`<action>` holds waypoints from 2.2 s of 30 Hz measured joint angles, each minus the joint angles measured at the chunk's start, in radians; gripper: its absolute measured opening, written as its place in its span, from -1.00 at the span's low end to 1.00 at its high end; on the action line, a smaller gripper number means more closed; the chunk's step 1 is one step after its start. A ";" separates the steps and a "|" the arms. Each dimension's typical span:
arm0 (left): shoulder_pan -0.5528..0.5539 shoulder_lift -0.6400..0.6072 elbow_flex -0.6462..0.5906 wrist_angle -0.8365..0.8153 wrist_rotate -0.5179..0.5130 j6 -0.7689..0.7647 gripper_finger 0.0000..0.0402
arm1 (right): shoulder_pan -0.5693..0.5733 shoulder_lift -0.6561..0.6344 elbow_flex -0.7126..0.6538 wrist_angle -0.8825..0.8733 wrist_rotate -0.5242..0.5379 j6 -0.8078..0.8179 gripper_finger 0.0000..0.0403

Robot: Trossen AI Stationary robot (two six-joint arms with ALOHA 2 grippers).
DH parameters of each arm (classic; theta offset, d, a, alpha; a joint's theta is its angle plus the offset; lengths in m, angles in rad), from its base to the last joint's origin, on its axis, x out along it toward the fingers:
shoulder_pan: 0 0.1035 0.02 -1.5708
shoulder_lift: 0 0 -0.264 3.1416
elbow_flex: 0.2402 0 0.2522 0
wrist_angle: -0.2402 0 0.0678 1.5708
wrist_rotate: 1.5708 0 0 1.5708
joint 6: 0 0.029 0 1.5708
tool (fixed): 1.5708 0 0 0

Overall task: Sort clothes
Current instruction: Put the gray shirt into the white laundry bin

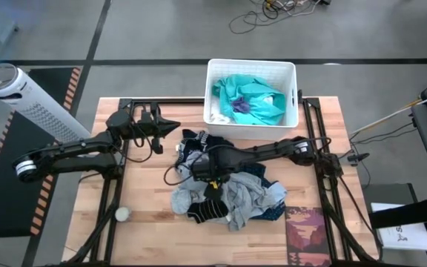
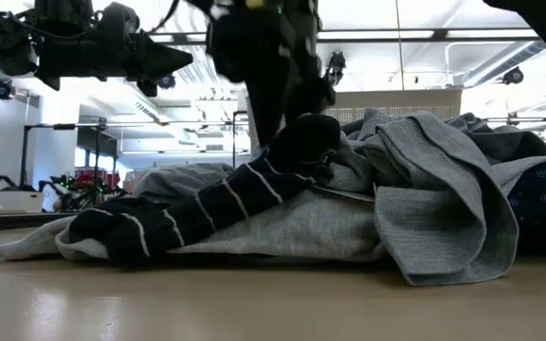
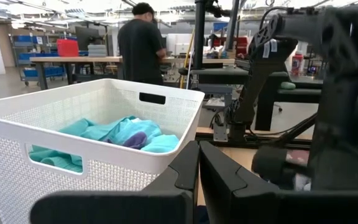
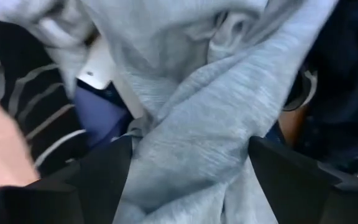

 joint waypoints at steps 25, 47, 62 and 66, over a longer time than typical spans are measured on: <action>0.000 0.000 0.000 0.000 0.000 0.000 -1.00 | 0.003 -0.009 -0.046 0.038 -0.007 -0.182 -0.94; 0.000 0.000 0.000 -0.001 0.000 0.000 -1.00 | 0.017 -0.160 0.236 -0.122 0.264 -0.142 -0.96; 0.000 0.000 0.000 0.020 0.000 -0.004 -1.00 | 0.025 -0.273 0.236 0.090 0.394 -0.278 -0.96; 0.000 0.000 0.000 0.018 -0.001 -0.009 -1.00 | 0.012 -0.299 0.236 0.198 0.397 -0.360 -0.96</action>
